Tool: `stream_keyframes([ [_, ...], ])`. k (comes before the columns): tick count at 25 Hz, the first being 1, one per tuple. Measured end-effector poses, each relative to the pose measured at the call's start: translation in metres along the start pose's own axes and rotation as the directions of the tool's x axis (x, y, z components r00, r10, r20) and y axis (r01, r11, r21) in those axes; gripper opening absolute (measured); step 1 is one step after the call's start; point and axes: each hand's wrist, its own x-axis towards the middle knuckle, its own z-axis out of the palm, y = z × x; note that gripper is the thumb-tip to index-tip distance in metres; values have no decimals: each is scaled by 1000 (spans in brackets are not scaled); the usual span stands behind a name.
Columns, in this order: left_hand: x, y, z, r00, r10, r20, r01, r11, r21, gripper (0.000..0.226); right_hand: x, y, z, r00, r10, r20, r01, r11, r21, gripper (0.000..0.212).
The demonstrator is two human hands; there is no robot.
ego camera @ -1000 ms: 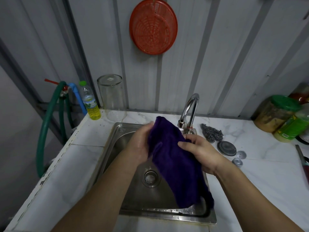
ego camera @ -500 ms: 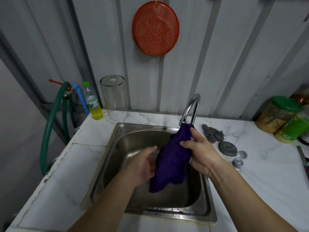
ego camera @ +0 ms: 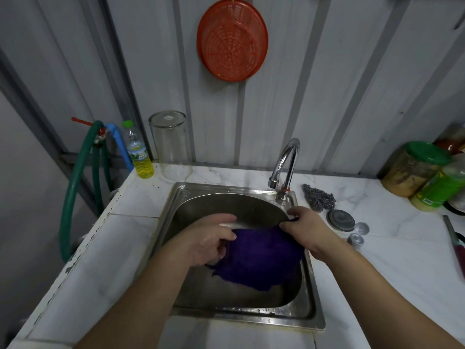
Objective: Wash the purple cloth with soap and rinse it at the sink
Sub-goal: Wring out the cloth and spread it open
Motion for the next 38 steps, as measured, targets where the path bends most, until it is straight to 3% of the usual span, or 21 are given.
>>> stream_keyframes([
  [2,-3,6,2,999,38,-28,-34,992,122,49,2,1,1,1000,-2,13,7,938,-347,38],
  [5,-3,11,9,993,107,-52,-91,963,255,43,3,-7,6,997,-63,-37,31,825,-564,54],
  [8,-3,11,15,986,159,-53,-135,941,310,39,3,-15,6,987,-127,-101,34,773,-633,70],
  [10,-3,11,17,977,192,-92,-162,951,265,38,6,-15,3,967,-223,-120,103,779,-619,65],
  [12,1,11,16,958,242,-151,-197,945,262,36,9,-14,-6,937,-339,-81,267,847,-460,44],
  [14,4,14,12,933,287,-215,-218,930,295,36,12,-10,-17,928,-368,61,371,889,-269,34],
  [17,9,23,9,938,274,-212,-245,957,153,32,17,1,-21,880,-369,299,470,769,-433,51],
  [19,16,26,7,937,312,-154,-267,928,260,36,25,7,-15,870,-374,321,493,667,-558,57],
  [21,22,26,6,937,338,-88,-249,824,509,46,32,12,-10,862,-432,265,501,651,-570,48],
  [24,23,26,10,911,412,-12,-244,563,789,45,36,13,-10,843,-508,176,504,634,-586,31],
  [26,23,26,12,873,488,8,-236,407,882,30,36,12,-11,841,-521,143,482,604,-634,25],
  [28,20,29,11,857,514,40,-235,319,918,23,35,12,-12,859,-506,80,434,636,-638,17],
  [30,17,32,8,855,514,75,-276,327,904,21,35,15,-13,909,-415,-33,368,837,-405,6],
  [31,15,34,6,854,516,70,-312,399,862,20,35,16,-12,941,-329,-83,313,936,-161,5],
  [32,14,35,3,852,521,42,-348,506,790,19,35,17,-10,963,-243,-118,256,960,116,3],
  [33,13,35,2,853,523,-2,-375,614,694,18,35,18,-10,973,-172,-155,216,916,338,6],
  [35,14,32,2,843,523,-126,-396,762,512,15,35,18,-11,978,-84,-190,176,818,548,15],
  [38,16,28,10,868,438,-236,-389,893,227,13,32,23,-4,998,-61,4,40,693,720,21],
])
